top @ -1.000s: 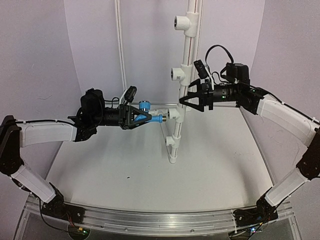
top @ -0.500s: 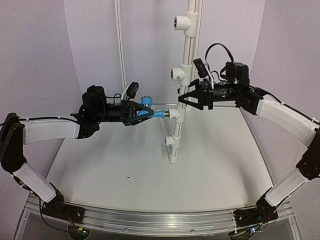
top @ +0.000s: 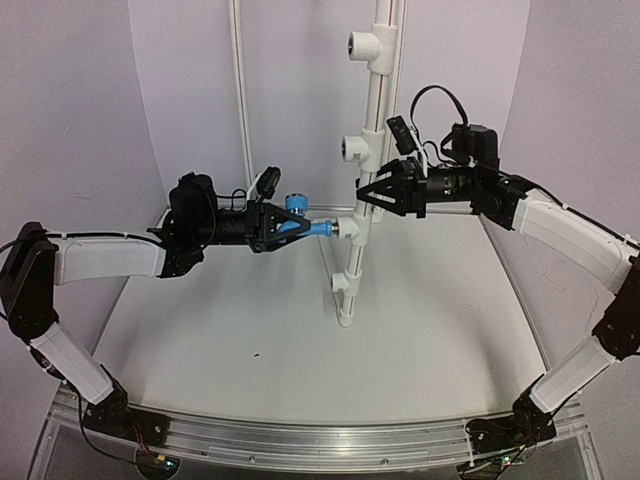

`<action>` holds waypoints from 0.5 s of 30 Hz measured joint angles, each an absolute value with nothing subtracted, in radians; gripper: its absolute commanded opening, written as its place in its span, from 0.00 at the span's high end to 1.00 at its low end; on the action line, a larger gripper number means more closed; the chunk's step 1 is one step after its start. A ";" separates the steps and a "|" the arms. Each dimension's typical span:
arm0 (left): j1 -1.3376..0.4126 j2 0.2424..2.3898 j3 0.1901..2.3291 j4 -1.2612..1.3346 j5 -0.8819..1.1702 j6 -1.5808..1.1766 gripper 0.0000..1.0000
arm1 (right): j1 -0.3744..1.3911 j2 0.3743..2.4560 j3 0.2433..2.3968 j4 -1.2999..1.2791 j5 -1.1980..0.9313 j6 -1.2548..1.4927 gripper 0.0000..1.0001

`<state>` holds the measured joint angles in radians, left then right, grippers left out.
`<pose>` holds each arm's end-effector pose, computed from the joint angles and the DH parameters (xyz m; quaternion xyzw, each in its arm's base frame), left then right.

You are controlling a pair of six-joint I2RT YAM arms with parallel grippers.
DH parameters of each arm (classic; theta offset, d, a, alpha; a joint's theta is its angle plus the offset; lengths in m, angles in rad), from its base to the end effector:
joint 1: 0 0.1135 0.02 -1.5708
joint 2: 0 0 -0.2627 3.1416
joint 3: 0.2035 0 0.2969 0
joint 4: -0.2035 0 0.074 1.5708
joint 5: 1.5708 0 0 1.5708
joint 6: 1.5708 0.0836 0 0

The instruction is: Install the water faucets

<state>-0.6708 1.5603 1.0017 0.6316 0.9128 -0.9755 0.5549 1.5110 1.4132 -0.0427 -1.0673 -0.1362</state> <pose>0.2882 -0.3131 0.2821 0.2263 0.6531 -0.6861 0.2270 0.3122 0.2797 0.3910 -0.5340 0.4986 0.4930 0.4724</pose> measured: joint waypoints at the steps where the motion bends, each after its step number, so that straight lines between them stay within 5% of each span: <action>1: -0.671 1.567 1.002 0.647 0.914 -0.982 1.00 | 0.554 1.511 1.413 -0.041 -1.066 -0.139 0.76; 9: -0.664 1.607 1.001 0.754 0.923 -1.019 1.00 | 0.549 1.517 1.413 -0.023 -1.067 -0.179 0.98; 15: -0.668 1.609 0.981 0.789 0.916 -0.980 1.00 | 0.549 1.517 1.413 -0.021 -1.067 -0.177 1.00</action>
<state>-0.6678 1.6093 0.9813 0.7891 0.9160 -0.9800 0.5486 1.5166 1.4132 -0.0208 -1.0672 -0.1768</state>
